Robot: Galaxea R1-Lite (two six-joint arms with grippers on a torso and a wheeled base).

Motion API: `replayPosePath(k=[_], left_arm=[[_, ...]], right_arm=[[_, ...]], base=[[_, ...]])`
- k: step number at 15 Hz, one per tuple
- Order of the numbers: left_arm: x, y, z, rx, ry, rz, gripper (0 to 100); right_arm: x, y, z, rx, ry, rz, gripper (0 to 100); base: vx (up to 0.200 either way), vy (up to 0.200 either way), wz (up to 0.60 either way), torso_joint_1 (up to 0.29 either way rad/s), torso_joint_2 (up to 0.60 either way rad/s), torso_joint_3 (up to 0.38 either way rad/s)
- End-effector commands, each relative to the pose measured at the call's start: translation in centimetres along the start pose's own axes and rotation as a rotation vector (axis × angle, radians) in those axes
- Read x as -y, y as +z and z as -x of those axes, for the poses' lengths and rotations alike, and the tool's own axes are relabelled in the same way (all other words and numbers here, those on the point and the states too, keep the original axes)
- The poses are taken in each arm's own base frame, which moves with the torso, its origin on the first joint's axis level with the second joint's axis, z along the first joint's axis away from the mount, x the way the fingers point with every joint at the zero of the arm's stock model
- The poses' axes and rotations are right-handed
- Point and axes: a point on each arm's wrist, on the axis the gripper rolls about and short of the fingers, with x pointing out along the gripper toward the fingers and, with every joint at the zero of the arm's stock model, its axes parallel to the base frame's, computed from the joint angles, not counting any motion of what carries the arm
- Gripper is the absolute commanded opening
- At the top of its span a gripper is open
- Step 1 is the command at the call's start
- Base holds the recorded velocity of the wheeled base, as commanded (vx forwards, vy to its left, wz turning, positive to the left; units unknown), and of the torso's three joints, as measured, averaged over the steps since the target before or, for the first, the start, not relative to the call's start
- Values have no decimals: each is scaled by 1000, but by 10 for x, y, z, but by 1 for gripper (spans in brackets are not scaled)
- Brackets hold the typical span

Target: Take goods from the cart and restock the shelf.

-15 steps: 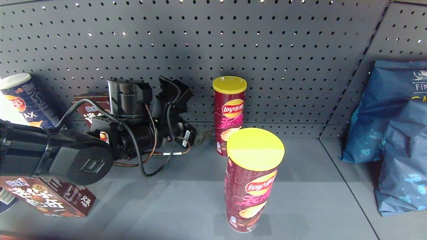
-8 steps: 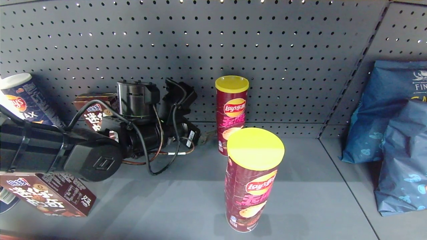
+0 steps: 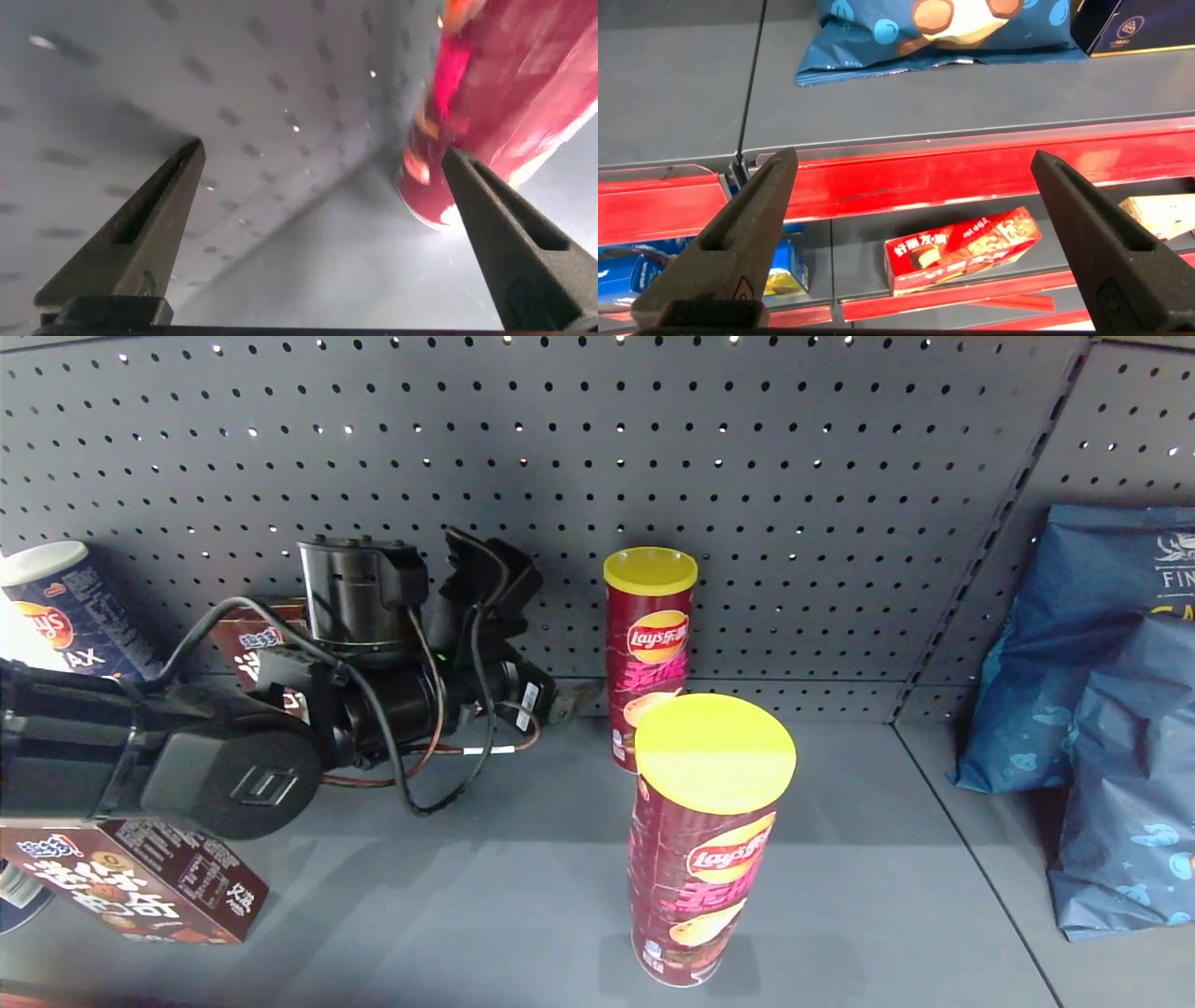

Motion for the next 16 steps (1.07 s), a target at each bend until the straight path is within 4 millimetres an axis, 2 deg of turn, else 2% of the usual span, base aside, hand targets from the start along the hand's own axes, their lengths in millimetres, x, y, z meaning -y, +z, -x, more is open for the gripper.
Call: replayPosePath(k=[1,5,7,8,9,11,15,16], left_arm=[[5,35,31,99,30,-17,100],[7,67,103,179,103,-62,100],[6,74,141,229,136,-70,100],[9,72,171,231,144,-103,100],[11,66,187,224,144,-121,100],[18,45,232,207,155,-144,100],[27,12,285,218,243,-148,100],[28,7,289,209,246,-147,100]], right_arm=[[0,0,0,-2,0,0,100],[0,0,0,-2,0,0,100],[0,0,0,-2,0,0,100],[0,0,0,-2,0,0,100],[0,0,0,-2,0,0,100],[-1,0,0,0,41,9,100],[-1,0,0,2,41,9,100],[-1,0,0,2,41,9,100]], base=[[0,0,0,0,0,0],[0,0,0,0,0,0],[0,0,0,0,0,0],[0,0,0,0,0,0],[0,0,0,0,0,0],[0,0,0,0,0,0],[0,0,0,0,0,0],[0,0,0,0,0,0]])
